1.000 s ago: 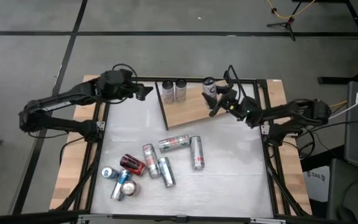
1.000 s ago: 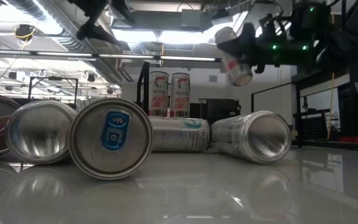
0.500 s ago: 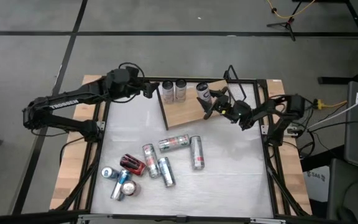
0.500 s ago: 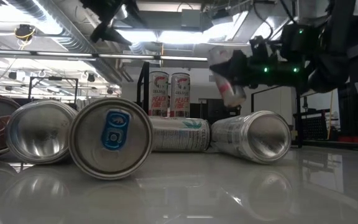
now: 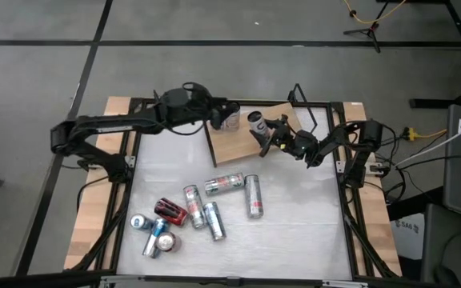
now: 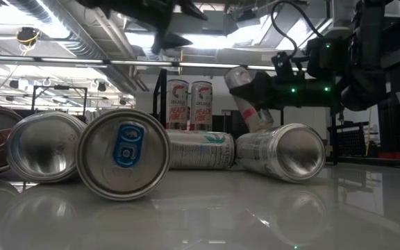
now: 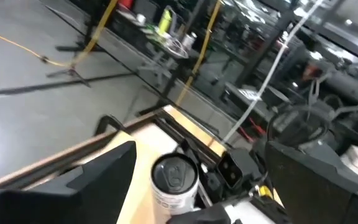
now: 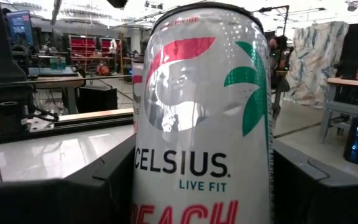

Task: Place canned beverage on shelf
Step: Put the white pink soda can on the shelf aligned with the other white pink soda cans

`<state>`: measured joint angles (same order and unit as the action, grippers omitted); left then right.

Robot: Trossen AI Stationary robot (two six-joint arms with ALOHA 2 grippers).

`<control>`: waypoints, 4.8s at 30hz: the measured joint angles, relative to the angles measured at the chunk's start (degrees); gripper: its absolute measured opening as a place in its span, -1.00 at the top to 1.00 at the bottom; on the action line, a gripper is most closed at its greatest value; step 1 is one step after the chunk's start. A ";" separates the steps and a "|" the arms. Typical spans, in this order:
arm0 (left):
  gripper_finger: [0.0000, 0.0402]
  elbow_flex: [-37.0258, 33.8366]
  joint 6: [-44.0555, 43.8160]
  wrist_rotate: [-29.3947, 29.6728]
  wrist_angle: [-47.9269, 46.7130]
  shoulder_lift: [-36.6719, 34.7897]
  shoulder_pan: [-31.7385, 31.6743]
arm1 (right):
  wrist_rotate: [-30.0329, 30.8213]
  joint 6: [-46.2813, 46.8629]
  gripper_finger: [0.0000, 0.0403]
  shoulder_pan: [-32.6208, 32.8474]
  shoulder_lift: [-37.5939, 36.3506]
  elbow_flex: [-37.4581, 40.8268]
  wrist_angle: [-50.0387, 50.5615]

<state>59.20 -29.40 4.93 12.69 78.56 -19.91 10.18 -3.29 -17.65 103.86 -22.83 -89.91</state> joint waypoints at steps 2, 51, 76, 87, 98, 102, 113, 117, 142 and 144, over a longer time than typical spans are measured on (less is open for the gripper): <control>-0.74 0.09 0.01 -1.48 1.71 1.93 -0.22 | -1.18 0.03 -0.27 0.00 0.00 -0.06 -0.04; -0.74 29.83 -7.98 -8.37 -41.32 20.14 3.02 | -13.21 -0.14 -0.28 0.10 -0.02 -4.82 3.18; -0.48 29.81 -8.05 -6.41 -43.51 20.14 3.02 | -16.26 -0.23 -0.28 0.04 -0.09 -9.50 8.13; -0.21 29.81 -8.00 -5.49 -43.49 20.14 3.05 | -16.26 0.07 -0.28 0.04 -0.09 -9.50 8.43; -0.20 29.79 -8.01 -5.05 -43.41 20.14 3.07 | -16.54 0.06 -0.32 0.04 -0.09 -9.53 9.06; -0.20 29.77 -7.83 -5.02 -43.06 20.20 3.14 | -17.75 0.14 -0.51 0.00 -0.11 -9.60 10.81; -0.19 29.79 -4.92 -5.99 -42.62 20.20 3.18 | -17.86 0.04 -0.86 0.00 -2.80 -8.87 10.97; -0.19 29.79 -3.34 -7.54 -42.53 20.20 3.14 | -17.84 0.02 -0.87 0.00 -7.68 -6.47 13.28; -0.19 29.79 13.76 -13.28 -33.78 20.14 -4.11 | -17.75 5.21 -0.87 0.00 -41.21 -2.60 51.26; -0.19 29.79 14.78 -13.43 -32.51 20.14 -4.43 | -17.75 6.01 -0.87 0.00 -42.57 -2.58 52.83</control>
<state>88.99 -14.62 -8.51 -19.83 98.70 -24.33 -7.57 2.72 -17.65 61.29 -25.41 -37.09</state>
